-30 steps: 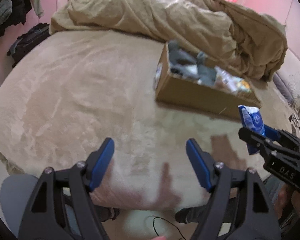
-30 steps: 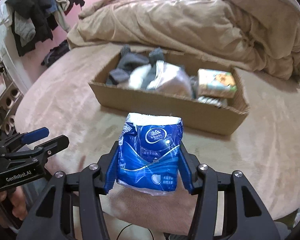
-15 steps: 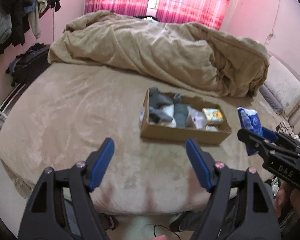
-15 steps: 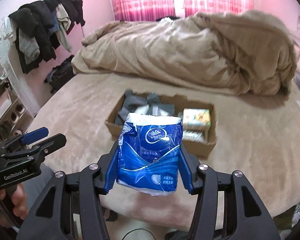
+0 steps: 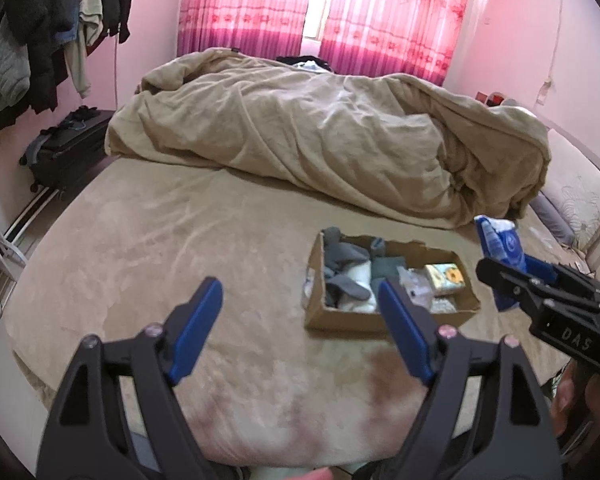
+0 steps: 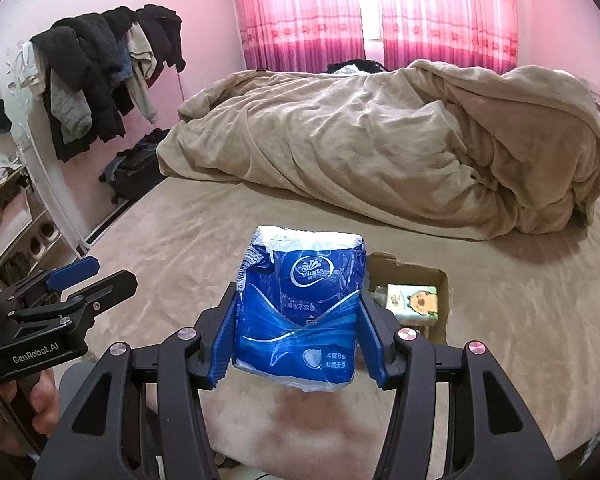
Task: Organize objects
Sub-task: 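Carry the blue tissue packet over the box with the right tool, then lower the blue packet into the box and open the right tool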
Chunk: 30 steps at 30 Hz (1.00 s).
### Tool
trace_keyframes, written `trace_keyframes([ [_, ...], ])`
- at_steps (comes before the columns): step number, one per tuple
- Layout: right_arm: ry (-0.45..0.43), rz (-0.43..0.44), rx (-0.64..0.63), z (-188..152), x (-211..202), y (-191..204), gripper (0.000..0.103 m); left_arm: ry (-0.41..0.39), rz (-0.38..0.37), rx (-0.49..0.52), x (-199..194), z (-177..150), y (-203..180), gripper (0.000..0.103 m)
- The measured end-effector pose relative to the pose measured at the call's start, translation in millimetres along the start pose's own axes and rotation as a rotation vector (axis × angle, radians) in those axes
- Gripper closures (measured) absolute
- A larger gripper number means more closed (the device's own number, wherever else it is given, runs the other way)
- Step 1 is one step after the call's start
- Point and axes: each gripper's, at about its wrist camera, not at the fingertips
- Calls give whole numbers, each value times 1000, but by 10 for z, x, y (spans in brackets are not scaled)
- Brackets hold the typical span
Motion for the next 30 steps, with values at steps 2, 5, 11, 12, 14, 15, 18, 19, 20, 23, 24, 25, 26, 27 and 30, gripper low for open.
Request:
trace_keyframes([
  [2, 11, 3, 2, 39, 110, 3, 47, 4, 5, 1, 92, 37, 52, 21],
  [5, 35, 2, 3, 95, 342, 3, 47, 10, 11, 0, 234, 80, 121, 21],
  [11, 80, 10, -13, 167, 830, 53, 47, 55, 14, -13, 641, 136, 291, 21],
  [12, 85, 15, -13, 177, 902, 55, 47, 65, 13, -20, 724, 134, 327, 21],
  [14, 102, 24, -7, 201, 1094, 59, 47, 78, 11, -31, 836, 124, 371, 21],
  [15, 109, 30, -4, 193, 1151, 54, 47, 88, 11, -39, 909, 116, 398, 21],
  [18, 138, 47, 4, 185, 1394, 52, 47, 109, 15, -47, 1079, 93, 442, 21],
  [19, 146, 48, 6, 182, 1485, 50, 47, 115, 18, -47, 1130, 85, 448, 21],
  [20, 150, 48, 7, 188, 1536, 48, 47, 120, 20, -48, 1173, 80, 450, 21],
  [23, 174, 38, -1, 181, 1735, 26, 47, 134, 20, -47, 1293, 65, 454, 21],
  [24, 179, 34, 2, 174, 1773, 3, 47, 138, 17, -43, 1326, 65, 443, 21],
  [25, 181, 22, 5, 161, 1805, -35, 47, 140, 15, -36, 1355, 63, 423, 21],
  [26, 178, 10, 4, 156, 1812, -59, 47, 143, 16, -31, 1379, 61, 406, 21],
  [27, 173, -8, 3, 151, 1824, -100, 47, 148, 15, -28, 1402, 56, 386, 21],
  [30, 162, -63, 17, 128, 1806, -237, 47, 158, 10, -23, 1461, 39, 331, 21],
])
Point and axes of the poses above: each gripper's, at about its wrist camera, not at the fingertips, and x roughly the way its jaws point, y to its left, z to its top, and after that the axes turned 9 degrees about y, right-handed
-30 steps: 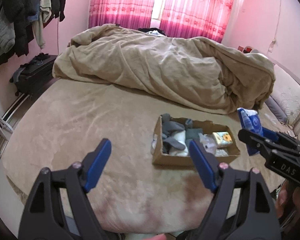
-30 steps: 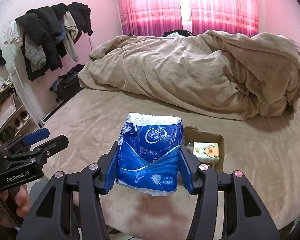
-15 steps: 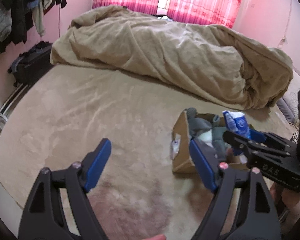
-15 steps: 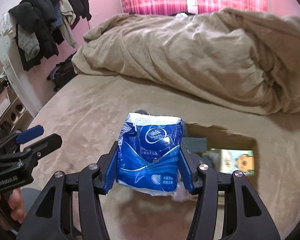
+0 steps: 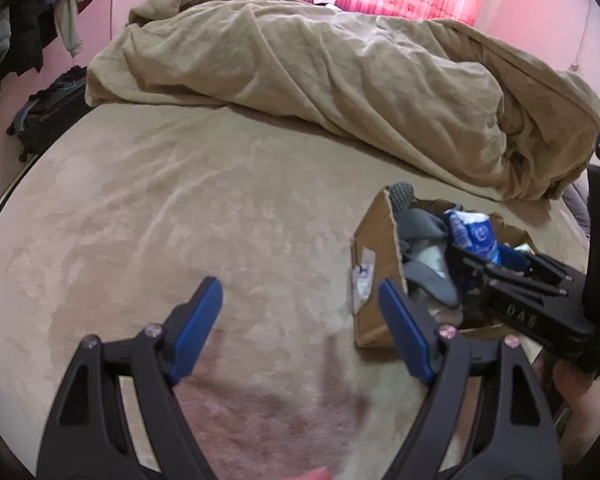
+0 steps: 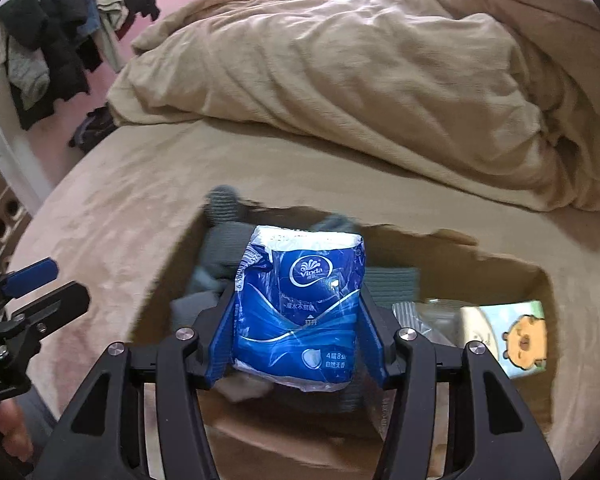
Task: Organize objects
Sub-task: 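Lower the blue packet into the box and open the right tool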
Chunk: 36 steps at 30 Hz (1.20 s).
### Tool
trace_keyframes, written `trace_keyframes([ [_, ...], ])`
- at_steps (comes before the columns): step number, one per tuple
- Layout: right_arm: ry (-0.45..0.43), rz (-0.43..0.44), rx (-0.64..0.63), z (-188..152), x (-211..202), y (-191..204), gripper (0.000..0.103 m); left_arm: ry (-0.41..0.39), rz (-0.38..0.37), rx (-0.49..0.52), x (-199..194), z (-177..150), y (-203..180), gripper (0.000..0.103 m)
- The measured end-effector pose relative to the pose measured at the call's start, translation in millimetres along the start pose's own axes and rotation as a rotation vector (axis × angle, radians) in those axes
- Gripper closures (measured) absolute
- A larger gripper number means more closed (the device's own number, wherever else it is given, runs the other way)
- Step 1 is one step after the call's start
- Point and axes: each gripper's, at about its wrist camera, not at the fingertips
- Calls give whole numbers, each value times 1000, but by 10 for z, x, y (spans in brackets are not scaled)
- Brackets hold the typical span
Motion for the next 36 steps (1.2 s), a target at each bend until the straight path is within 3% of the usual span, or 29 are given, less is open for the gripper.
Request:
trace_keyframes([
  [4, 5, -14, 30, -16, -5, -147, 44, 19, 6, 7, 45, -25, -84, 21],
  [9, 0, -3, -12, -61, -69, -61, 26, 7, 12, 16, -77, -65, -152, 21],
  [19, -53, -6, 22, -226, -669, -129, 25, -48, 10, 45, -640, -237, -398, 21],
  [32, -117, -2, 63, -714, -1617, -181, 24, -109, 23, 95, -1418, -624, -724, 21],
  [36, -134, -7, 69, -872, -1863, -201, 17, -112, 27, 96, -1604, -819, -795, 21],
])
Point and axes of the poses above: each gripper's, at about its wrist camera, not at the fingertips, and x roughly the way its jaws point, y to its left, z to its top, and after that the axes turned 9 degrees about y, right-handed
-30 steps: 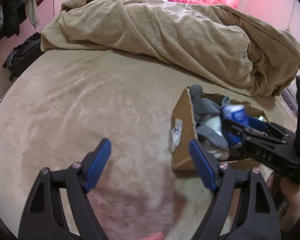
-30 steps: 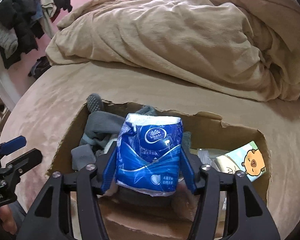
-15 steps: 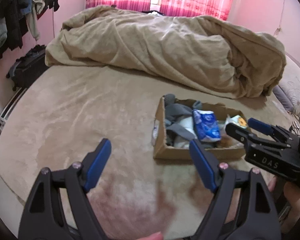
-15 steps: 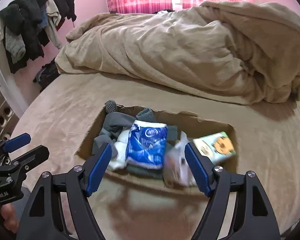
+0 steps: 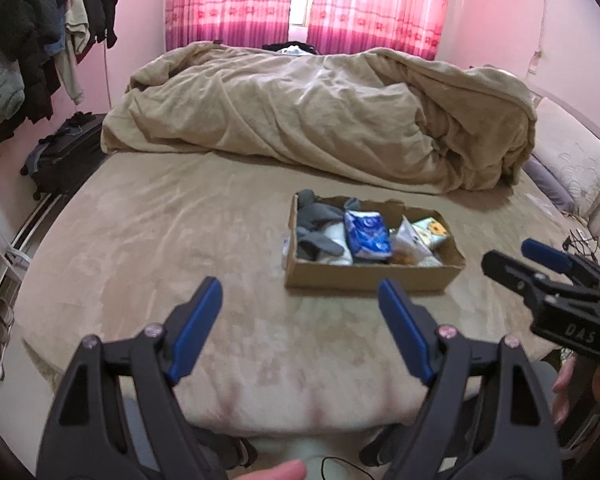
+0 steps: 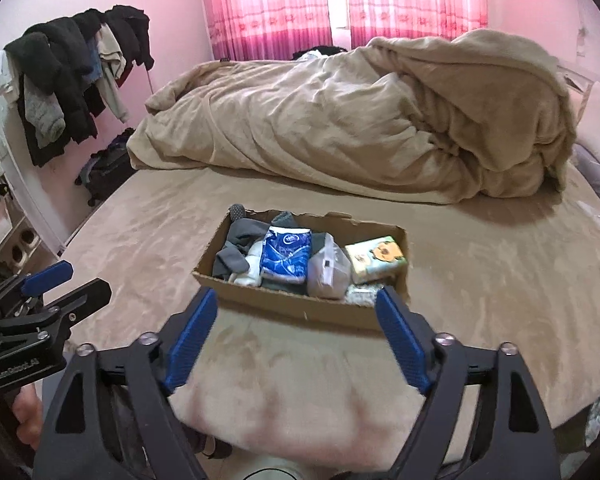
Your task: Organize objects
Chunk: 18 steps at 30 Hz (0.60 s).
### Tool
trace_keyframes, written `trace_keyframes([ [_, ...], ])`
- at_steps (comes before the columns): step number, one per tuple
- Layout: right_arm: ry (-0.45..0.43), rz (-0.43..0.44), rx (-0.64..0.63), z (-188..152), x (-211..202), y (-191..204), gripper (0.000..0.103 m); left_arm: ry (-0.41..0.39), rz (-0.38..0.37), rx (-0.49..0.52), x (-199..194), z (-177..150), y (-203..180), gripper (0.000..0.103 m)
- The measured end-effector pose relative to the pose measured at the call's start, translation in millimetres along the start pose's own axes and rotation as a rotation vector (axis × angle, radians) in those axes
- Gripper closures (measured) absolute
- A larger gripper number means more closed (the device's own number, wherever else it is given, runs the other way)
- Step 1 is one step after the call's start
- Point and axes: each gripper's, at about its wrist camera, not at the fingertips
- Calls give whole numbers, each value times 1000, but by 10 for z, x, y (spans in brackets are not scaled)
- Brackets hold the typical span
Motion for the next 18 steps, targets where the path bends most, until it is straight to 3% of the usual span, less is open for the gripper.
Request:
trace_keyframes([
  [8, -13, 0, -2, -287, -395, -14, 17, 1, 32, -4, -255, -280, -119, 15],
  [18, 2, -2, 7, -602, -548, -26, 17, 11, 25, 38, -353, -500, -267, 5],
])
Point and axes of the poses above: each gripper's, at about its wrist camera, not at the fingertips, and x roughly the way its jaws point, y to its left, z to its top, and after that the axes turned 9 degrees about y, right-handed
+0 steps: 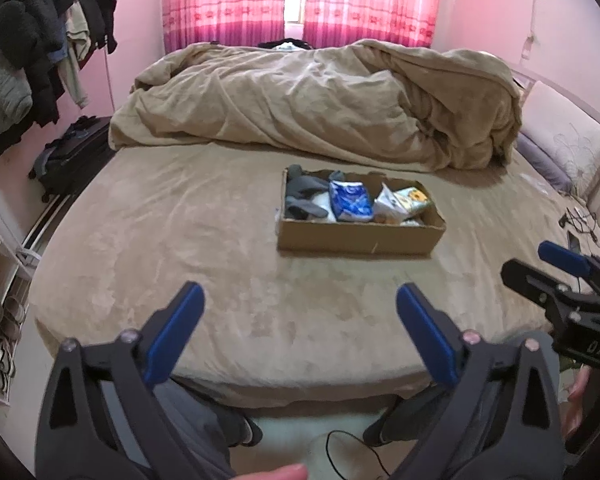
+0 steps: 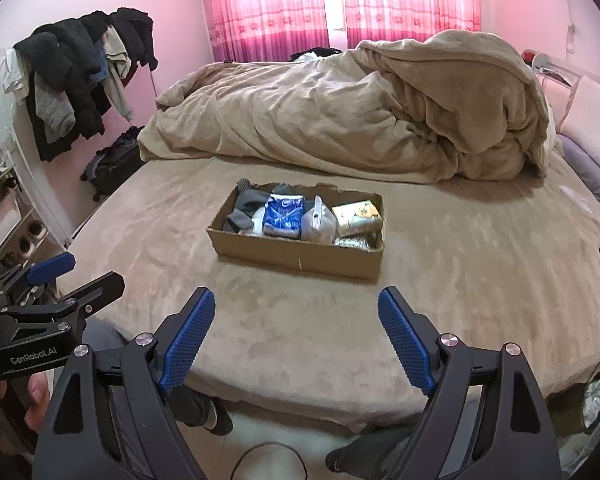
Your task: Organize objects
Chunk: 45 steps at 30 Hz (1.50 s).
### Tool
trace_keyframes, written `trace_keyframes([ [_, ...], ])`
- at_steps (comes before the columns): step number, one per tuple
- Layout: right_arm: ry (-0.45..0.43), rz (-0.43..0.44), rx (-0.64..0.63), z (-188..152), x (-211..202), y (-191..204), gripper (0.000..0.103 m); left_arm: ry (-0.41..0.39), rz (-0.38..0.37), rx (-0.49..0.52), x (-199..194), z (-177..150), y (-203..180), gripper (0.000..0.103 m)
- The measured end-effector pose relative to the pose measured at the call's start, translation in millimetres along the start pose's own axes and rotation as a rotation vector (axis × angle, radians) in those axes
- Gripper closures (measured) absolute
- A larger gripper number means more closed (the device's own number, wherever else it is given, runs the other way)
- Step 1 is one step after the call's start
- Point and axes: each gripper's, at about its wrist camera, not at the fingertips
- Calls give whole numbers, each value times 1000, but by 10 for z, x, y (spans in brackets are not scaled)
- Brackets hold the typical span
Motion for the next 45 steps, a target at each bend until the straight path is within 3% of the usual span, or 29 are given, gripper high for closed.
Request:
trace_keyframes([
  [45, 16, 25, 9, -58, 46, 34, 17, -14, -17, -9, -27, -15, -6, 5],
])
Point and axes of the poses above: each gripper's, at about its wrist camera, not at the fingertips, and x roughly the way its jaws point, y to its left, z to its top, and after that the axes turned 9 degrees about y, right-handed
